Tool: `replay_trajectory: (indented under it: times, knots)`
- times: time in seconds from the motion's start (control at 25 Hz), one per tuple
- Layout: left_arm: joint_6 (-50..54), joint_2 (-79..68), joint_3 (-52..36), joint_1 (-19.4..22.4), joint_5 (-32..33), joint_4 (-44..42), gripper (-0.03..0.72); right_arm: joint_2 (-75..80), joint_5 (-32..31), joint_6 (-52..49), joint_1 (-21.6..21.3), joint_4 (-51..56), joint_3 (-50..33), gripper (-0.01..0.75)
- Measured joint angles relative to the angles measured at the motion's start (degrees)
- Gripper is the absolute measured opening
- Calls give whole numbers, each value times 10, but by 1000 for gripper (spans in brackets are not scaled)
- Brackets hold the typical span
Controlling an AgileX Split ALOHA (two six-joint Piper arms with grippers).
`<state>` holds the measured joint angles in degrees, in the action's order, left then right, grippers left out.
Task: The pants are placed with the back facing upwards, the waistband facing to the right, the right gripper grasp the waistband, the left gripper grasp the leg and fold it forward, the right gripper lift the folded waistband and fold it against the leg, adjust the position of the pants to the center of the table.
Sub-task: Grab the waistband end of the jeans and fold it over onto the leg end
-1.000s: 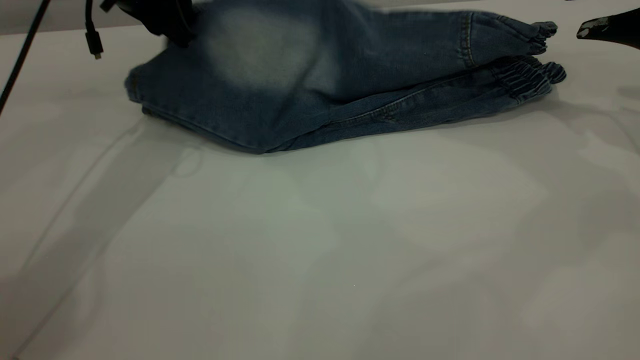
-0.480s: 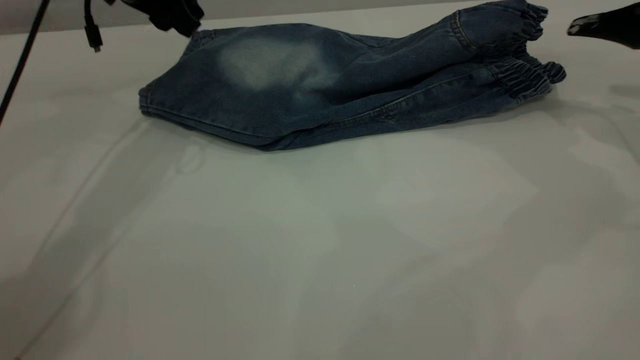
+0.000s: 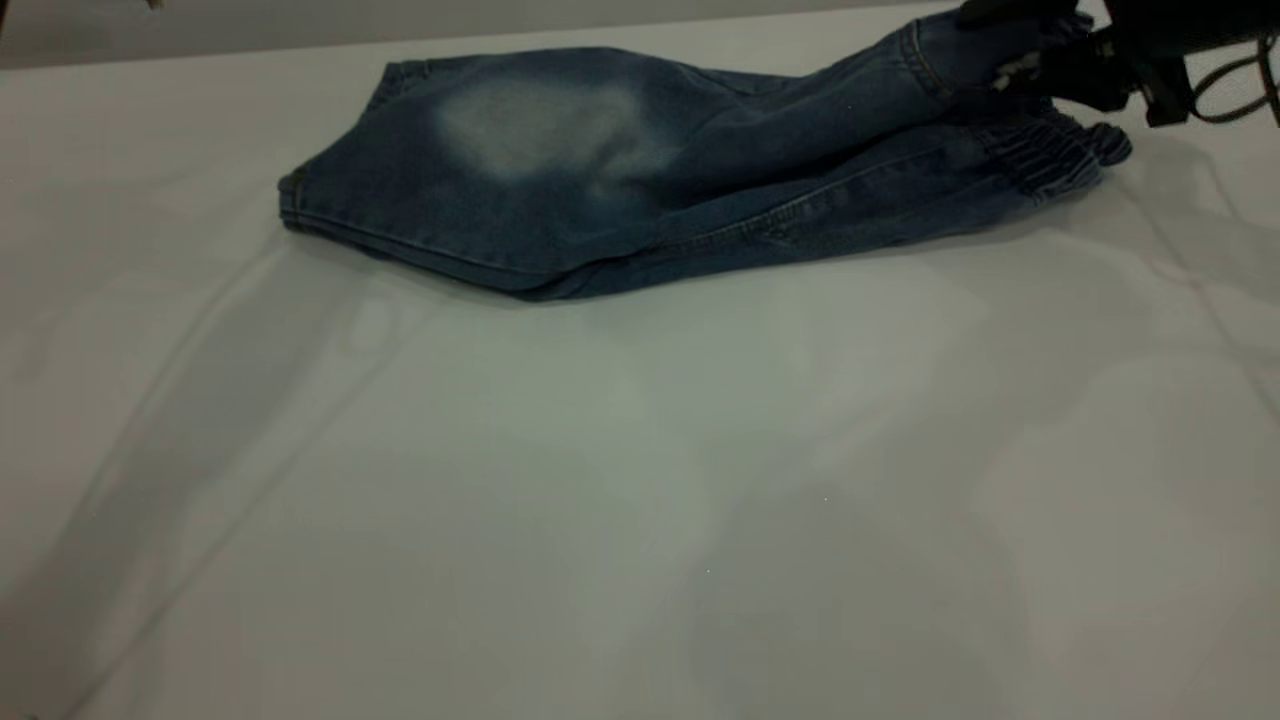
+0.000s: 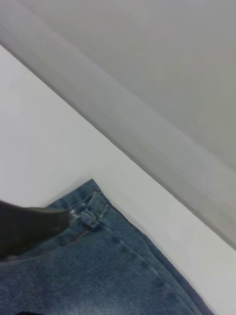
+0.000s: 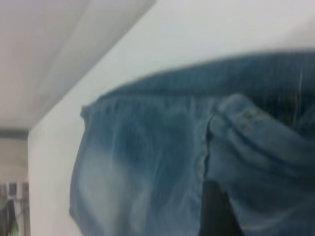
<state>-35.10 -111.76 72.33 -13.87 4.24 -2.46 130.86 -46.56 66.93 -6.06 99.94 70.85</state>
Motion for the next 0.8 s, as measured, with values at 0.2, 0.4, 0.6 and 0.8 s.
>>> replay_trajectory:
  times: [0.2,0.4,0.6,0.8]
  knots:
    - [0,0,0,0,1,0,377,36,24,-18,0,0,63,353]
    - [0,0,0,0,3,0,377,47,37,-29,-2,0,74,353]
    - [-2,0,0,0,13,-6,377,33,-28,-93,-26,-48,74,353]
    - [-2,0,0,0,20,-6,377,16,-103,-188,-77,-193,73,353]
